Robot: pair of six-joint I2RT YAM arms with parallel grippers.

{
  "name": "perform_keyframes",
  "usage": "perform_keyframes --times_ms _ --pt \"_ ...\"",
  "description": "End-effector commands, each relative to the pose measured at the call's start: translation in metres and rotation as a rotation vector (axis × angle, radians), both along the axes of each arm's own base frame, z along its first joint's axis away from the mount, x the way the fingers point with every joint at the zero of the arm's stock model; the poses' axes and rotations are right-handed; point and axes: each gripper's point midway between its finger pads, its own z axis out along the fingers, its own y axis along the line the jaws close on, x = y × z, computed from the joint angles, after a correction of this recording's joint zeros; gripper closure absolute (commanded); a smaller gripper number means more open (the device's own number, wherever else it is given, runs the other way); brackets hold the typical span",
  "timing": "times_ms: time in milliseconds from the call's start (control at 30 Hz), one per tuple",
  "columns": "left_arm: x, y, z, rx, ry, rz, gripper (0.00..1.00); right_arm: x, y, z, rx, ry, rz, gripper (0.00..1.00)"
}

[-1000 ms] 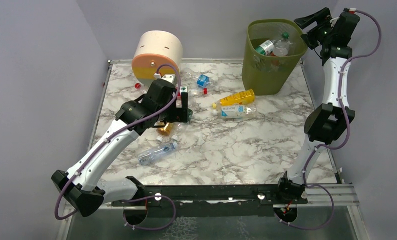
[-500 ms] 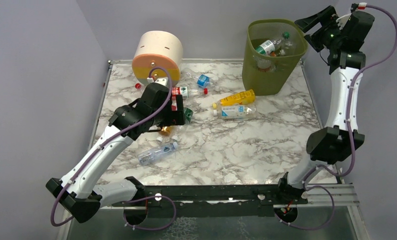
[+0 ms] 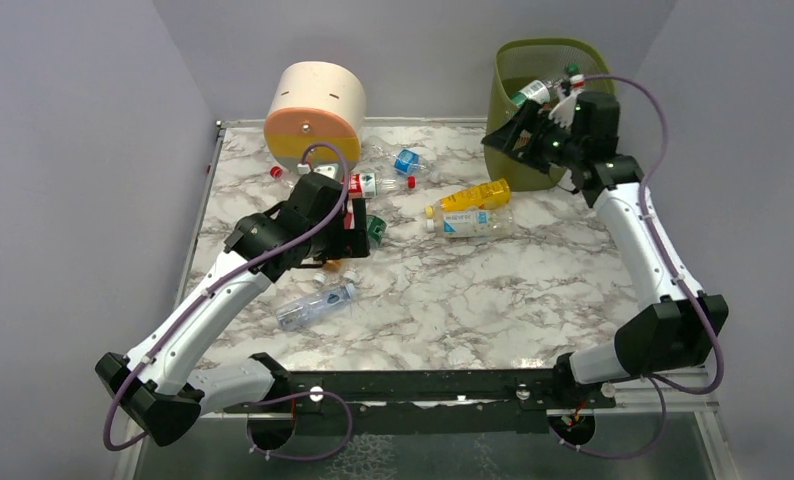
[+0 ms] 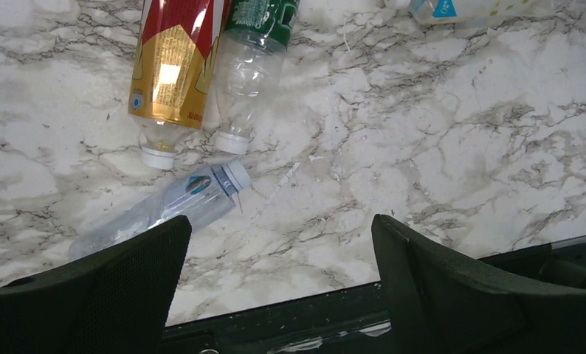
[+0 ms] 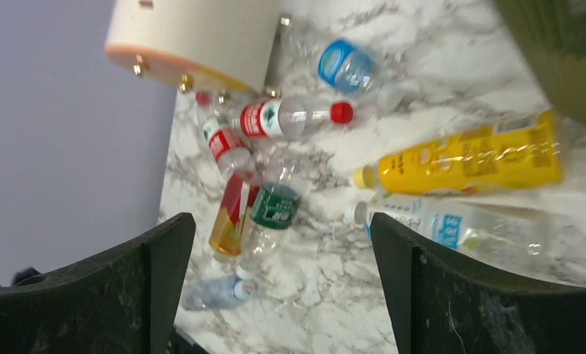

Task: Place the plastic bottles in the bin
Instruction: Pick up the plastic bottle at the center of the board.

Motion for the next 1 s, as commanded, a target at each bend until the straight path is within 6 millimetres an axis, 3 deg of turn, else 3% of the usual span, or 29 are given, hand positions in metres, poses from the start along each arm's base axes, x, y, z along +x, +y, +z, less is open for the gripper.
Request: perform_keyframes --times_ms 0,67,167,300,467,767,967 --pt "-0.015 0.010 -0.013 0.007 0.052 0.026 0.01 -0.028 0.056 -0.024 -0.068 -0.018 0.138 0.08" --pt "-0.025 0.014 -0.024 0.024 0.093 0.016 0.01 -0.048 0.087 -0.046 -0.091 0.019 0.213 0.09" --pt "-0.042 0.027 -0.045 0.084 0.172 0.018 0.01 -0.073 0.111 -0.073 -0.085 0.083 0.281 0.09" --pt "-0.061 0.037 -0.082 0.147 0.290 0.019 0.01 -0.094 0.116 -0.089 -0.051 0.107 0.321 0.09" --pt "-0.062 0.037 -0.116 0.203 0.375 0.039 0.01 -0.108 0.113 -0.089 -0.045 0.095 0.344 0.09" --pt "-0.019 0.011 -0.136 0.246 0.368 0.008 0.01 -0.121 0.114 -0.102 -0.040 0.110 0.397 0.09" --pt "0.031 -0.021 -0.120 0.198 0.229 -0.041 0.01 -0.121 0.111 -0.105 -0.063 0.100 0.387 0.09"
